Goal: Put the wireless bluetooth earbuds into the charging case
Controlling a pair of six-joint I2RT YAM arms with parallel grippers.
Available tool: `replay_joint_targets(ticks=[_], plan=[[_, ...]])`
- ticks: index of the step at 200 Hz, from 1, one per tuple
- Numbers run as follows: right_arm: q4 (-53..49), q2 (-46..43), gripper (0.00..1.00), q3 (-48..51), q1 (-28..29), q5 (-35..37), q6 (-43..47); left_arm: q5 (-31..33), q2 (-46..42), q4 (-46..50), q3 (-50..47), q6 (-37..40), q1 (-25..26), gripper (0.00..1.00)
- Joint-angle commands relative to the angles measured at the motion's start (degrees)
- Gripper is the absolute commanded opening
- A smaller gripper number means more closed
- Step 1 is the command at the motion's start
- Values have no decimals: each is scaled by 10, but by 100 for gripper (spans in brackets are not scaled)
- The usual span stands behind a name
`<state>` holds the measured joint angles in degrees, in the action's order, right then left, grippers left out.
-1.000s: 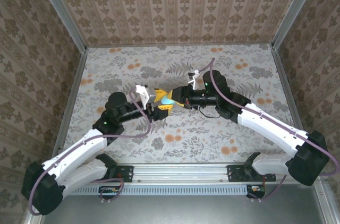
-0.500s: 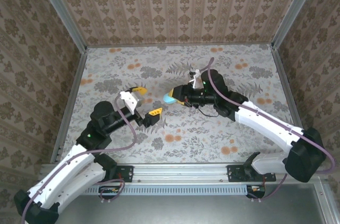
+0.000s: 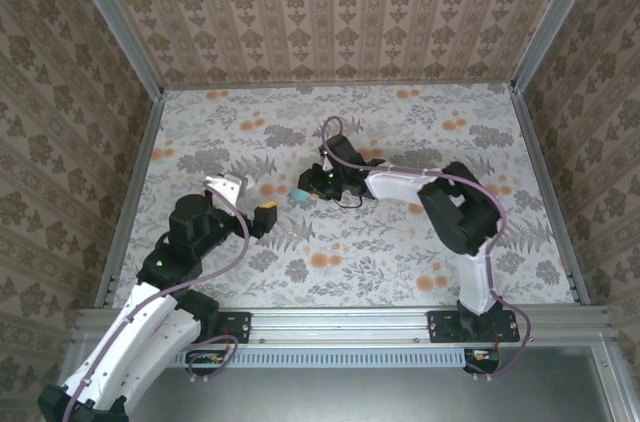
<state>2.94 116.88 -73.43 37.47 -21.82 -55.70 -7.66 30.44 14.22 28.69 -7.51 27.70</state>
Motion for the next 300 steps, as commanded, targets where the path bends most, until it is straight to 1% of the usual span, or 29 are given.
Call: replay_joint_targets(ticks=[1, 7, 10, 21, 28, 35, 41, 59, 65, 72, 81, 91, 102, 113, 128, 134, 147, 157, 175, 192, 207, 216, 225, 241, 271, 286, 300], plan=[[43, 37, 23, -32, -6, -21, -11, -12, -15, 24, -19, -39, -12, 100], [44, 45, 25, -35, -9, -24, -16, -14, -17, 27, -22, -39, -12, 100], [44, 47, 27, -35, -10, -26, -18, -14, -19, 27, -25, -40, -28, 100], [32, 54, 33, -36, -16, -28, -20, -14, -22, 29, -32, -42, -37, 100], [18, 56, 36, -39, -20, -28, -16, -14, -24, 26, -36, -43, -44, 100], [0, 56, 40, -40, -24, -26, -10, -16, -24, 24, -39, -44, -50, 100], [-12, 54, 45, -39, -27, -24, -7, -18, -22, 20, -40, -44, -56, 100], [-49, 29, 56, -29, -36, -10, 13, -20, -14, 13, -39, -39, -74, 100], [-66, 14, 58, -26, -39, 1, 25, -22, -11, 10, -38, -38, -81, 100], [-96, -5, 63, -25, -42, 17, 45, -21, -5, 8, -36, -34, -88, 100], [-136, -35, 70, -24, -45, 42, 76, -18, 6, 7, -32, -32, -102, 100], [-179, -71, 80, -22, -49, 79, 113, -11, 23, 3, -27, -34, -119, 100], [-223, -113, 90, -14, -54, 126, 158, 10, 47, -9, -23, -33, -137, 100], [-252, -158, 94, 1, -60, 178, 203, 42, 80, -27, -17, -18, -151, 100], [-274, -221, 98, 34, -72, 260, 259, 98, 132, -62, -7, 7, -154, 100], [-276, -247, 100, 49, -79, 296, 278, 111, 153, -78, -1, 19, -155, 100], [-267, -303, 100, 95, -95, 377, 317, 127, 199, -110, 9, 63, -156, 100], [-246, -344, 100, 135, -115, 416, 346, 153, 232, -129, 16, 86, -161, 100], [-181, -416, 100, 217, -163, 421, 423, 181, 283, -170, 14, 111, -174, 100], [-114, -470, 100, 291, -211, 435, 447, 180, 311, -229, -9, 100, -198, 100], [-27, -508, 100, 366, -257, 406, 460, 173, 321, -314, -49, 90, -214, 100], [49, -525, 100, 416, -287, 357, 479, 159, 324, -375, -75, 90, -225, 100], [132, -533, 100, 463, -306, 315, 508, 149, 329, -431, -99, 89, -237, 100], [243, -524, 100, 516, -318, 308, 536, 125, 344, -527, -136, 86, -260, 100], [384, -454, 100, 540, -351, 273, 543, 86, 416, -689, -172, 84, -288, 100], [450, -407, 100, 542, -359, 263, 542, 72, 461, -737, -165, 76, -292, 100], [463, -375, 100, 534, -371, 263, 527, 51, 507, -745, -149, 85, -292, 100]])
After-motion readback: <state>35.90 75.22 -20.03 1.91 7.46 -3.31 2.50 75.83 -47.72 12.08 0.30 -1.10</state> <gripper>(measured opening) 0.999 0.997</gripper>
